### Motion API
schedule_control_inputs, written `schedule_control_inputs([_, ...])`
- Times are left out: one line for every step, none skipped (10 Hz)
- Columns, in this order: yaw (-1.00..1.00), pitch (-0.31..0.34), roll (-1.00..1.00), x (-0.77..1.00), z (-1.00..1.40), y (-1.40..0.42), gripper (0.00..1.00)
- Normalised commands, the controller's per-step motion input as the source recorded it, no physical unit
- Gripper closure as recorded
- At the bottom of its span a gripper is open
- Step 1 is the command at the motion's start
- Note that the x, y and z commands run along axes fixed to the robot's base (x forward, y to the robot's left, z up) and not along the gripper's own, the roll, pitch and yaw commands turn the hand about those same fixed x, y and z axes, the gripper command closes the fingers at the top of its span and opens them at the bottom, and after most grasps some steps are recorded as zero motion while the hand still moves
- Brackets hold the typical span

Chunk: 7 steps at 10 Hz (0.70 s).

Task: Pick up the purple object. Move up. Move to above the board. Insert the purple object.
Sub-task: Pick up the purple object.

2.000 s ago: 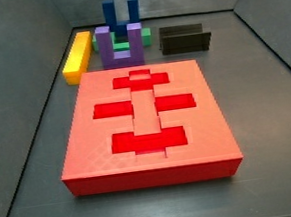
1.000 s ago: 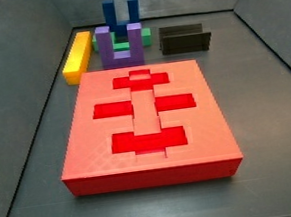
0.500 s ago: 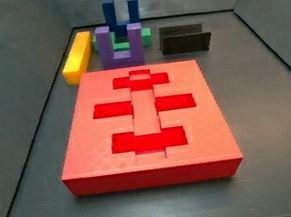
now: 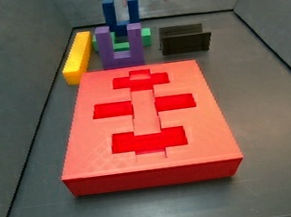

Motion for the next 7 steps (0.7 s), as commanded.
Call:
schedule_control_inputs([0.00, -0.061, -0.08, -0.14, -0.20, -0.24, 0.00])
schedule_control_inputs([0.00, -0.100, -0.09, -0.10, -0.25, -0.19, 0.00])
schedule_control_inputs([0.00, -0.093, -0.09, -0.08, -0.27, -0.08, 0.00])
schedule_control_inputs([0.00, -0.043, -0.04, -0.11, -0.26, -0.03, 0.00])
schedule_control_inputs([0.00, 0.000, 0.00, -0.13, -0.23, 0.00, 0.00])
schedule_control_inputs([0.00, 0.027, 0.04, -0.01, -0.23, 0.00, 0.00])
schedule_control_inputs([-0.03, 0.031, 0.04, 0.00, -0.20, 0.00, 0.00])
